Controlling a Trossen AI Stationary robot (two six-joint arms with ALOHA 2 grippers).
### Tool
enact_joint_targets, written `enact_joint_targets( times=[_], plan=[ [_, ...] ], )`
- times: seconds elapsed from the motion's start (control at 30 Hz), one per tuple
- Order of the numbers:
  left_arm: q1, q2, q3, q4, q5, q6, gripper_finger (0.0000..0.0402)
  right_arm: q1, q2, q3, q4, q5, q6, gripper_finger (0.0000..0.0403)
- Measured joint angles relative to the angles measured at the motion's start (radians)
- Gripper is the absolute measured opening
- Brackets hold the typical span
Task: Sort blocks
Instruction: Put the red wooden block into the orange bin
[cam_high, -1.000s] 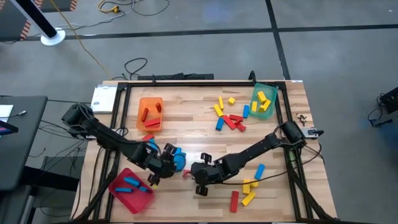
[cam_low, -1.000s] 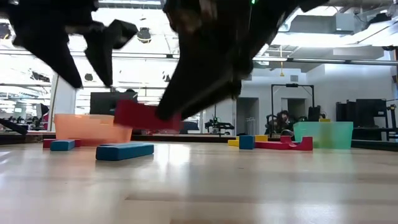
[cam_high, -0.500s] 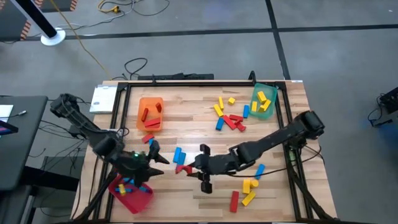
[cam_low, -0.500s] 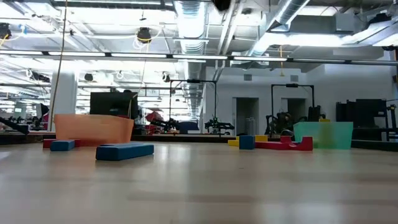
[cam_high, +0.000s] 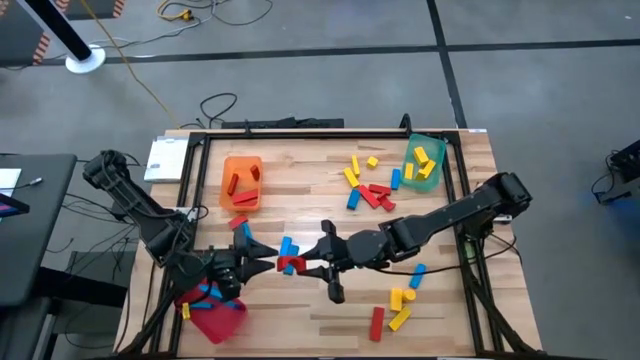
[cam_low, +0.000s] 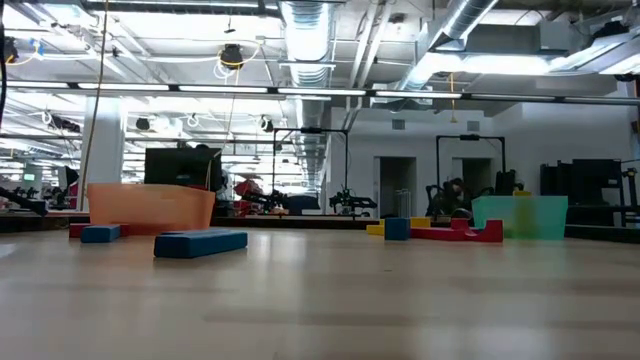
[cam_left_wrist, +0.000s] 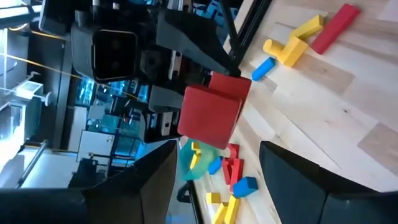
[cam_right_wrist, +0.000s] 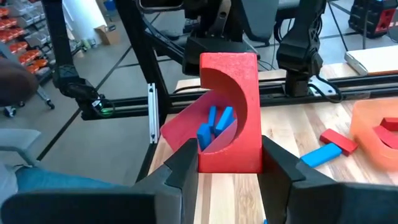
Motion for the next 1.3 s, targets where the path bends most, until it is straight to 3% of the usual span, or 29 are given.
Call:
enact_joint_targets(
  times=[0.33,0.83,1.07,1.3],
  plan=[
    [0.045,0.012,0.000,0.022,0.104,0.043,0.0222,-0.003,0.000,0.000,-0.004,-0.030,0.002,0.0135],
    [0.076,0.086,0.000,0.147,0.126,0.153,0.0242,-0.003,0.000,0.000,-0.072,-0.040,0.061,0.0135],
    [0.097,0.087,0.000,0.064,0.208,0.095,0.0207,-0.003,0.000,0.000,-0.095,-0.039,0.073,0.0135],
    [0.111,0.092,0.000,0.062,0.215,0.082,0.0172,-0.003,0.000,0.000,-0.115,-0.040,0.086,0.0135]
  ],
)
